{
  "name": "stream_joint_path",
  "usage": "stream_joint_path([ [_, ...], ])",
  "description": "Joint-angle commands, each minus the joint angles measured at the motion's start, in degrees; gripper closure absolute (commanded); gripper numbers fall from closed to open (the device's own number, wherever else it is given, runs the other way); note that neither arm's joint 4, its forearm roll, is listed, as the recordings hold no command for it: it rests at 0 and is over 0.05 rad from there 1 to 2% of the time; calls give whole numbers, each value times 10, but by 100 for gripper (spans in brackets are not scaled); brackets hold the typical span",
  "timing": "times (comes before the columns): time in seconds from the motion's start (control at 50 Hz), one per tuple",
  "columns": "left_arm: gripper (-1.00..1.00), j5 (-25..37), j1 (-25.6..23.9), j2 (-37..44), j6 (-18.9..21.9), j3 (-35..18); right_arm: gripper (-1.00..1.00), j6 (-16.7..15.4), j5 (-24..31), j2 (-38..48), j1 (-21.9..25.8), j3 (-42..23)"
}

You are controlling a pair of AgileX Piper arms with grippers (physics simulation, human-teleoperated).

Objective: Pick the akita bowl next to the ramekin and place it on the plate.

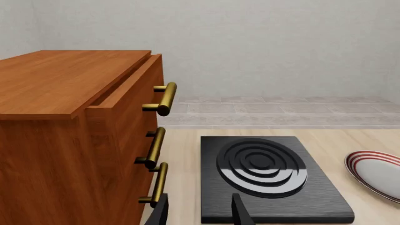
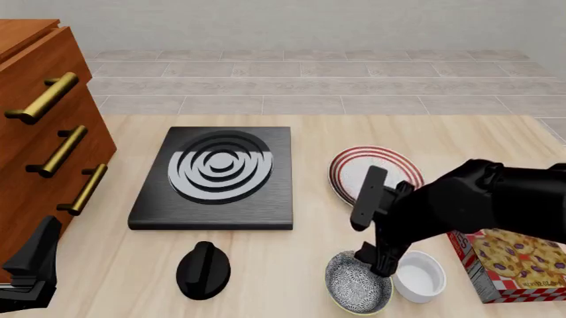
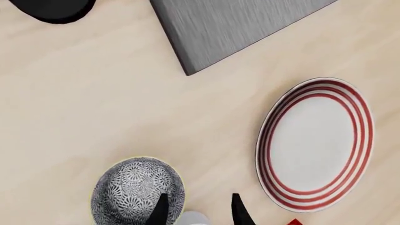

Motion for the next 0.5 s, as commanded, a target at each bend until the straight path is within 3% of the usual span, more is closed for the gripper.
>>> stream_joint_path([
  [0.02,-100,0,0,0,0,0,-100,-1,-8,10,5,5],
  [0.5,-100,0,0,0,0,0,-100,8,-34,37,17,18],
])
